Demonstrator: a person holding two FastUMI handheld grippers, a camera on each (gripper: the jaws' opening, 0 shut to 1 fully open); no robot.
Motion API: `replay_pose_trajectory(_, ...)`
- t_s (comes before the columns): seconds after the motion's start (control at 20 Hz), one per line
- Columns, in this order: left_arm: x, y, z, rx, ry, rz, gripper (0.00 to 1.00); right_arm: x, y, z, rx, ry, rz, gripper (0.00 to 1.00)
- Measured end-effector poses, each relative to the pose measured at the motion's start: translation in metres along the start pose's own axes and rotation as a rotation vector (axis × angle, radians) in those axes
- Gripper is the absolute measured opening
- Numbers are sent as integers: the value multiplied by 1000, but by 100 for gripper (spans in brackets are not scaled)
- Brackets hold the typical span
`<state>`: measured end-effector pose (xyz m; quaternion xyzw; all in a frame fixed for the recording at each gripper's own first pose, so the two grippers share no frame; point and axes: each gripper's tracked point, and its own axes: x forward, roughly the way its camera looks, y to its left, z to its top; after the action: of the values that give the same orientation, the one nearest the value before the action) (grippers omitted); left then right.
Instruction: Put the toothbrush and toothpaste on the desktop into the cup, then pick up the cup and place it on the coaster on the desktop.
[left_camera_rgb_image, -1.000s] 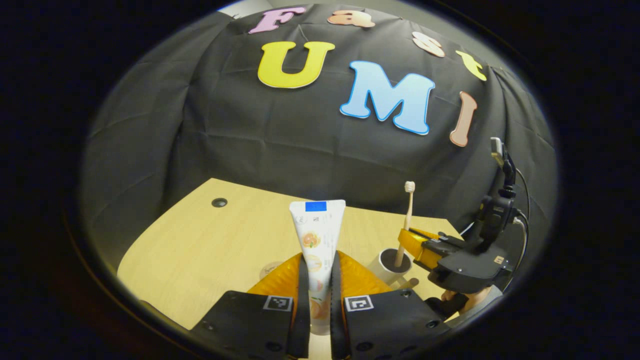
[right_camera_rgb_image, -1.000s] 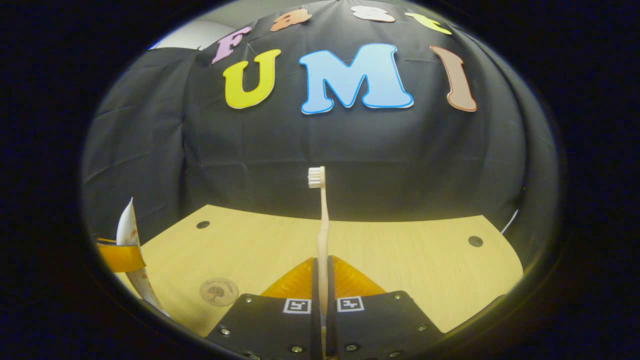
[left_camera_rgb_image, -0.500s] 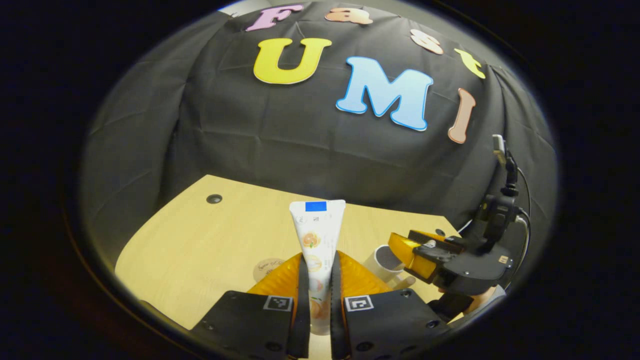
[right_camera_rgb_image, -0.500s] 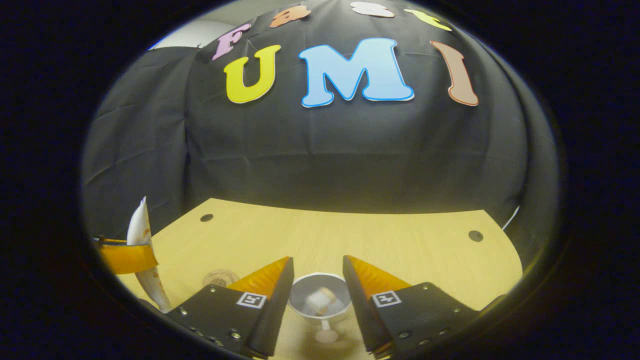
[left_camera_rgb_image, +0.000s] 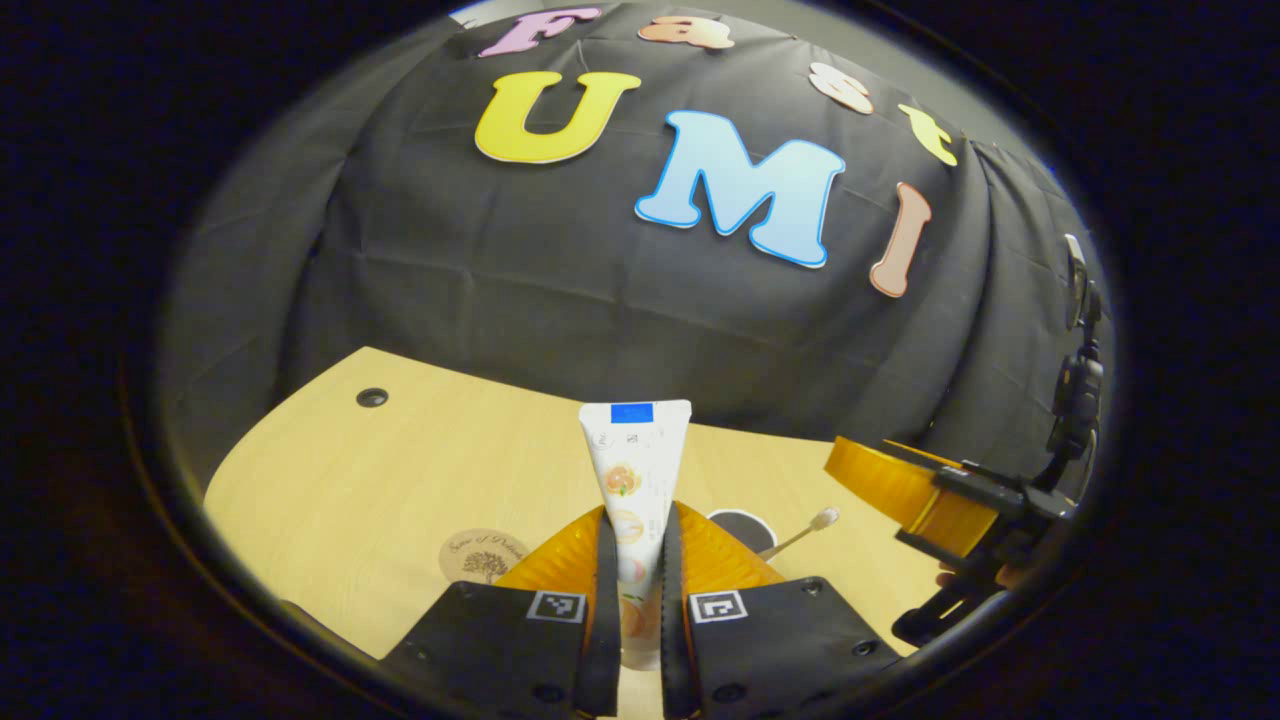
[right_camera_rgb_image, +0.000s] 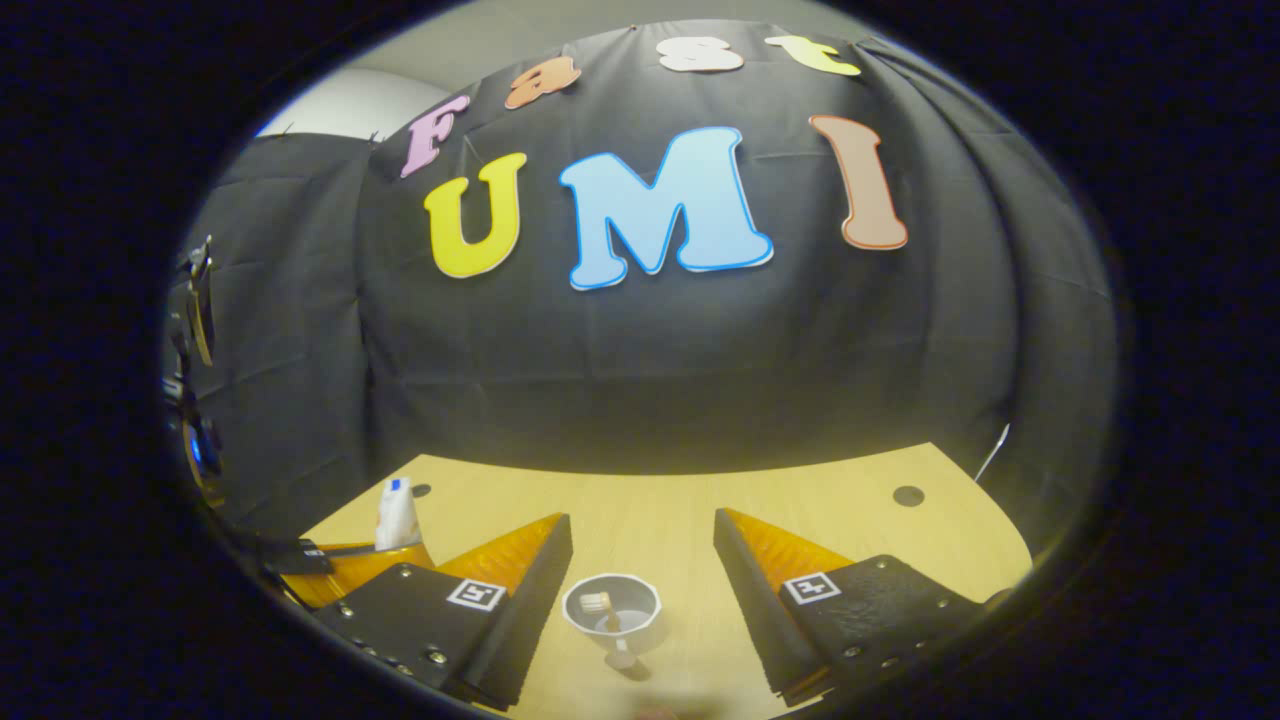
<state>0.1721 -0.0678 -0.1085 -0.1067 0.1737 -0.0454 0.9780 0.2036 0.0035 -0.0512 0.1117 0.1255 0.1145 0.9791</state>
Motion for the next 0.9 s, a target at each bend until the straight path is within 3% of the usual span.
replay_pose_trajectory(0.35,43,-31,22,-37,-120,-118,24,-44,-46,14,1,-17,-98,85)
replay_pose_trajectory(0.9,100,-82,30,22,-245,-202,23,-87,-84,-41,10,120,-176,83)
